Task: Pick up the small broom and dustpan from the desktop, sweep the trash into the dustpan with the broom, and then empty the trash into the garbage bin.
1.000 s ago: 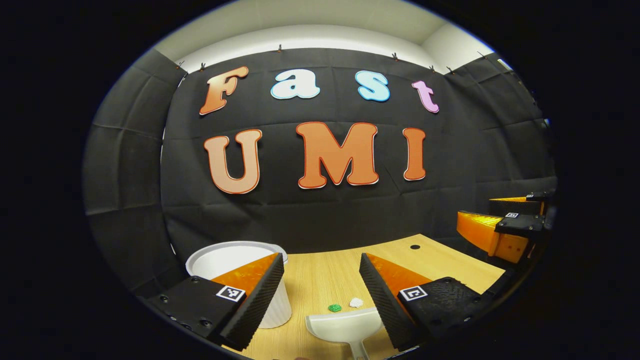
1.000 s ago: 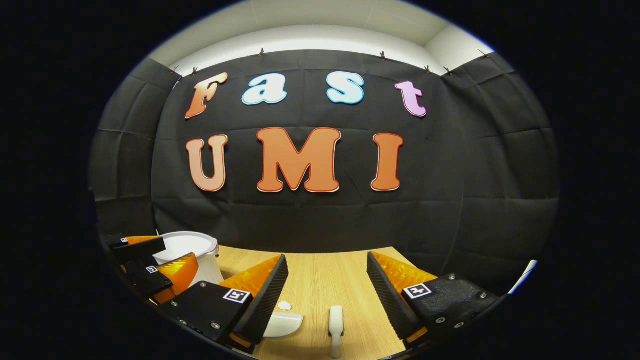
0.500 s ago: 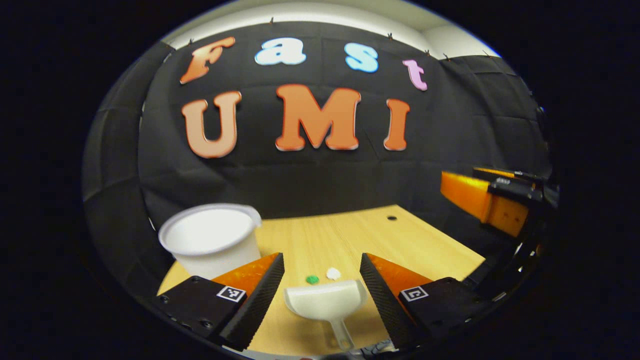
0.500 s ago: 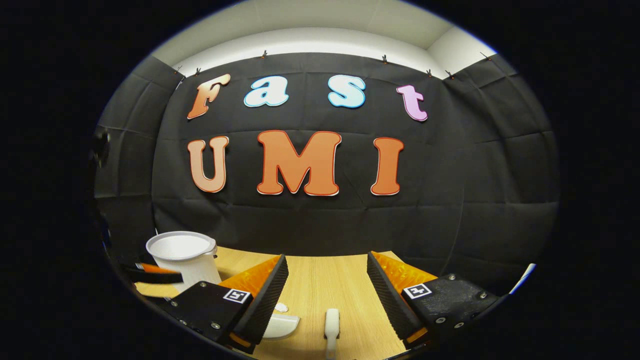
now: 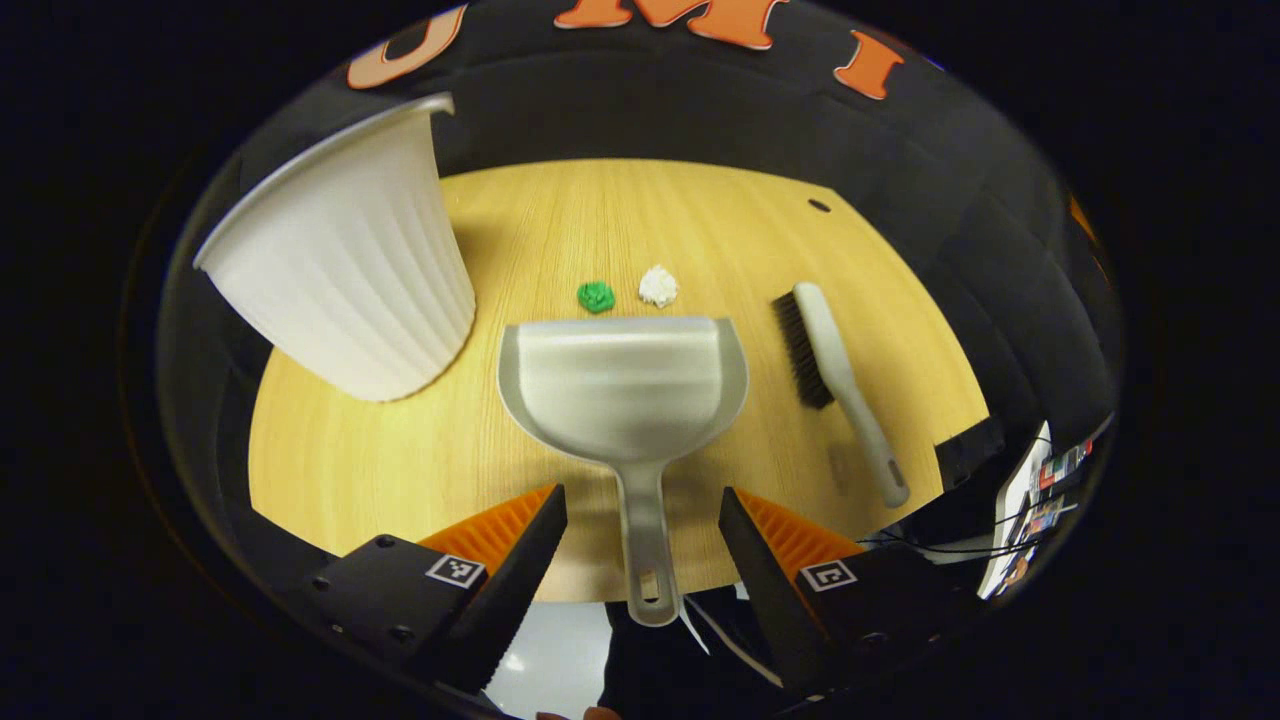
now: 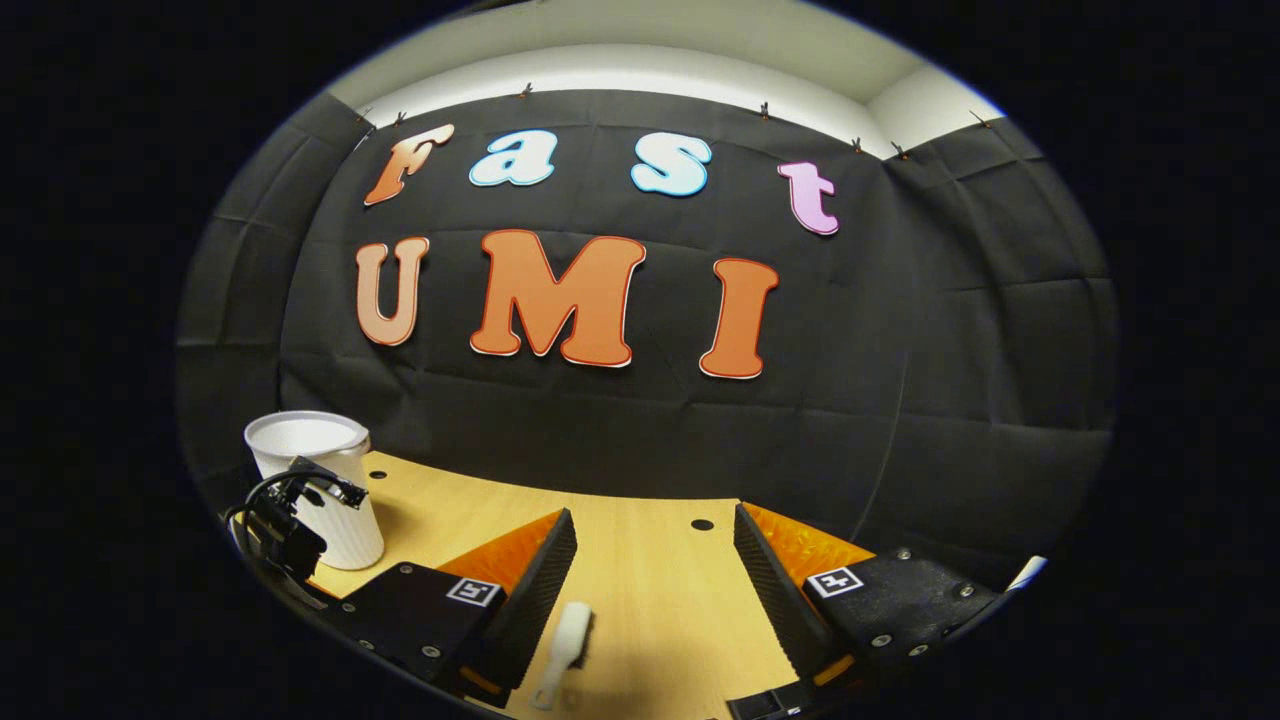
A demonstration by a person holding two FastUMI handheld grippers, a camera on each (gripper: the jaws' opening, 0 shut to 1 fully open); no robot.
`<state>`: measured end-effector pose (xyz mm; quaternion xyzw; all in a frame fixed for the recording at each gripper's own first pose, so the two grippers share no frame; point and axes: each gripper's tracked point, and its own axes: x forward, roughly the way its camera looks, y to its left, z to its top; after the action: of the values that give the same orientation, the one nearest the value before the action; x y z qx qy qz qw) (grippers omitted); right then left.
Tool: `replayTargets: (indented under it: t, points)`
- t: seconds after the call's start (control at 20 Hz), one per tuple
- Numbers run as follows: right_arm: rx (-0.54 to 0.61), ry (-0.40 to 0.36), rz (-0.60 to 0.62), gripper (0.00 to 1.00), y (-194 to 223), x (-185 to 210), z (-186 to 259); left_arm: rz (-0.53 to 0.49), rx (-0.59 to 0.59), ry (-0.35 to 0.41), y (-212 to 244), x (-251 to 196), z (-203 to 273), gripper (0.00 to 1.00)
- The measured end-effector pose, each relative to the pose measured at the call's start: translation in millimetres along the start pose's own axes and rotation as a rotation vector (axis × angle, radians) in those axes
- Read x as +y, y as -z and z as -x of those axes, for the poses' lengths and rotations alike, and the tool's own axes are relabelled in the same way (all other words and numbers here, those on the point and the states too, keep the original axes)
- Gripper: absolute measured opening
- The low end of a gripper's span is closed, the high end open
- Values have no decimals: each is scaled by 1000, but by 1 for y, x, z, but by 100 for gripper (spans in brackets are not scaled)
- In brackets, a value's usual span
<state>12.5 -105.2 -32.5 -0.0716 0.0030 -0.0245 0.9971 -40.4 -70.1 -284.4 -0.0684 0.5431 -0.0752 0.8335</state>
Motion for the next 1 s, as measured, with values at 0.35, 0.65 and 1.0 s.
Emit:
replayTargets:
  t: [0.35,0.65,1.0]
  points:
    - [111,2,-12,95,45,-42,-14,-22,192,-71,2,18,-41,99]
    - [145,-31,-11,95,54,-40,-29,35,283,-72,10,20,-62,99]
    - [198,-108,-32,96,68,-14,-37,51,271,-57,4,11,-63,41]
